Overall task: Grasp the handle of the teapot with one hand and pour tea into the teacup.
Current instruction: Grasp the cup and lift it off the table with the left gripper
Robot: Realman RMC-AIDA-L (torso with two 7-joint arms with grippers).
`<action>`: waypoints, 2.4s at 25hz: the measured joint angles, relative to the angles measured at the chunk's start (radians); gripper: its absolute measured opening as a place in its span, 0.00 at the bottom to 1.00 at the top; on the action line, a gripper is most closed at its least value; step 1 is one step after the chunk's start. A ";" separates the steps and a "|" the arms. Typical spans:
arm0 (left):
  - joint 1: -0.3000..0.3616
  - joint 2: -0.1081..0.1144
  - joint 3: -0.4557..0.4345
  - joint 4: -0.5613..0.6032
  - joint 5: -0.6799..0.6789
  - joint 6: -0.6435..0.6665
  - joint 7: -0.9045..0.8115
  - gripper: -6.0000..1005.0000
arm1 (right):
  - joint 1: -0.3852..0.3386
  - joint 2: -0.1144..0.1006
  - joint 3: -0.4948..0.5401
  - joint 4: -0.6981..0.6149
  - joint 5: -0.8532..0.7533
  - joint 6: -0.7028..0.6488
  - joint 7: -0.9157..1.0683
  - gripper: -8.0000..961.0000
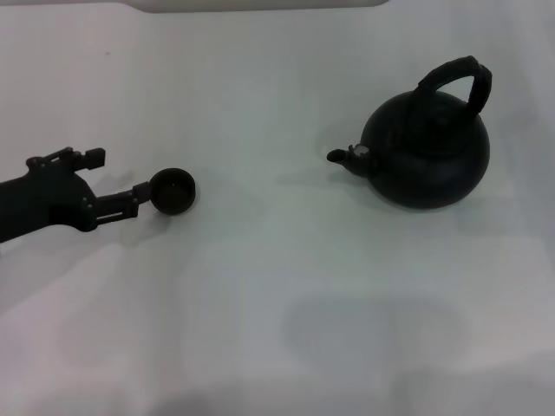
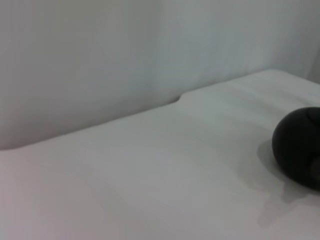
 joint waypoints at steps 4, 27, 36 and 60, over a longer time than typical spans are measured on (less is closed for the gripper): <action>0.000 0.000 0.001 -0.022 0.002 -0.006 0.021 0.87 | -0.003 0.000 0.000 -0.010 0.000 -0.004 0.000 0.87; -0.129 0.000 -0.002 -0.246 -0.085 -0.074 0.268 0.88 | -0.002 0.002 -0.009 -0.030 -0.002 -0.063 0.000 0.87; -0.172 0.002 0.000 -0.306 -0.074 -0.054 0.262 0.88 | -0.002 0.005 -0.009 -0.030 0.001 -0.090 0.003 0.87; -0.211 -0.001 -0.008 -0.424 -0.085 -0.090 0.327 0.88 | 0.003 0.007 -0.022 -0.039 -0.001 -0.161 0.008 0.87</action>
